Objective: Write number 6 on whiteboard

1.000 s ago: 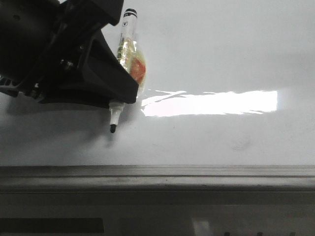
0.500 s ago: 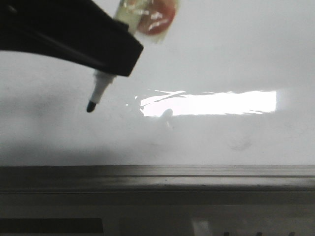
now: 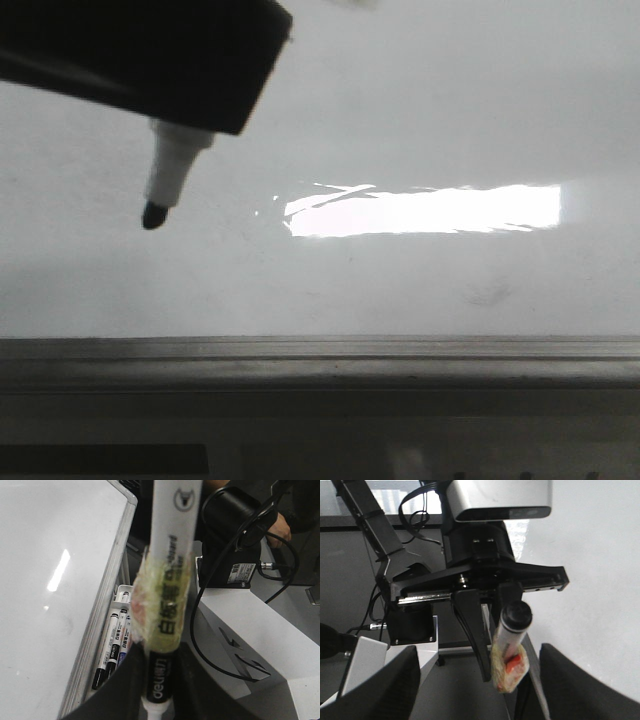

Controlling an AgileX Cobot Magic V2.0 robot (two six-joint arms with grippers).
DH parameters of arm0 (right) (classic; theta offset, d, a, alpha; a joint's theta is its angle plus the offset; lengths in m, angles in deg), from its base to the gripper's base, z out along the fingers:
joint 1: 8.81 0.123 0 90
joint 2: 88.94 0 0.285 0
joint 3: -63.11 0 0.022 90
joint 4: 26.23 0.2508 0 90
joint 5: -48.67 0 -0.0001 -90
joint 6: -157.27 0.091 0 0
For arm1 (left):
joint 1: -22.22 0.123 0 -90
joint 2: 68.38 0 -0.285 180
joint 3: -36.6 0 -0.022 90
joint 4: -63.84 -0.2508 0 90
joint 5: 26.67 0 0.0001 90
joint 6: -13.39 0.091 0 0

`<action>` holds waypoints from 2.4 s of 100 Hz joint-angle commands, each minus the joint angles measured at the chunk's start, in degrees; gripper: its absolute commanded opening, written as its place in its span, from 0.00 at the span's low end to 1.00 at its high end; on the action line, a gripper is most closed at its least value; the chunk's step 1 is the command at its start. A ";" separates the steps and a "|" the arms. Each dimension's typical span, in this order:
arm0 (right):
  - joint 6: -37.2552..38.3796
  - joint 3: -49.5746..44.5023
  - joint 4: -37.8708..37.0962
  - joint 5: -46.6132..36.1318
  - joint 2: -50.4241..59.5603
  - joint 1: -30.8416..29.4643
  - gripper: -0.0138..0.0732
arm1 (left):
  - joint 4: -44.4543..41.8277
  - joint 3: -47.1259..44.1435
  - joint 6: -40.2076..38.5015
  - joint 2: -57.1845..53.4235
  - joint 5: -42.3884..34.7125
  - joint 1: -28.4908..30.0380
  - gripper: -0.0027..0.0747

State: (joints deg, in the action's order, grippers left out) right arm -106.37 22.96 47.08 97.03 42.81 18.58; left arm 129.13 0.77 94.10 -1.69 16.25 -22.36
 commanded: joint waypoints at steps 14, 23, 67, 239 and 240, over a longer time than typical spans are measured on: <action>-4.58 4.50 6.19 -1.69 -8.01 5.29 0.69 | 4.42 1.81 0.38 -0.72 0.46 -0.45 0.01; -5.26 5.14 7.09 -3.46 -10.07 6.68 0.69 | 4.42 1.81 0.38 -0.72 0.99 -0.45 0.01; -5.26 5.69 8.75 -4.53 -13.91 7.38 0.09 | 5.51 1.81 0.38 -0.72 1.84 -0.45 0.01; -9.41 1.10 -5.37 -54.94 -10.60 7.88 0.11 | 12.41 -21.91 -14.40 -39.89 -36.88 -0.45 0.01; -9.41 1.10 -5.37 -55.07 -10.59 7.88 0.11 | 12.41 -21.91 -14.40 -39.89 -36.88 -0.45 0.01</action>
State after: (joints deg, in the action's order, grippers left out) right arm -115.20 21.87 41.86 45.57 32.62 26.49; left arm 140.68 -22.64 80.06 -41.92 -20.68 -22.36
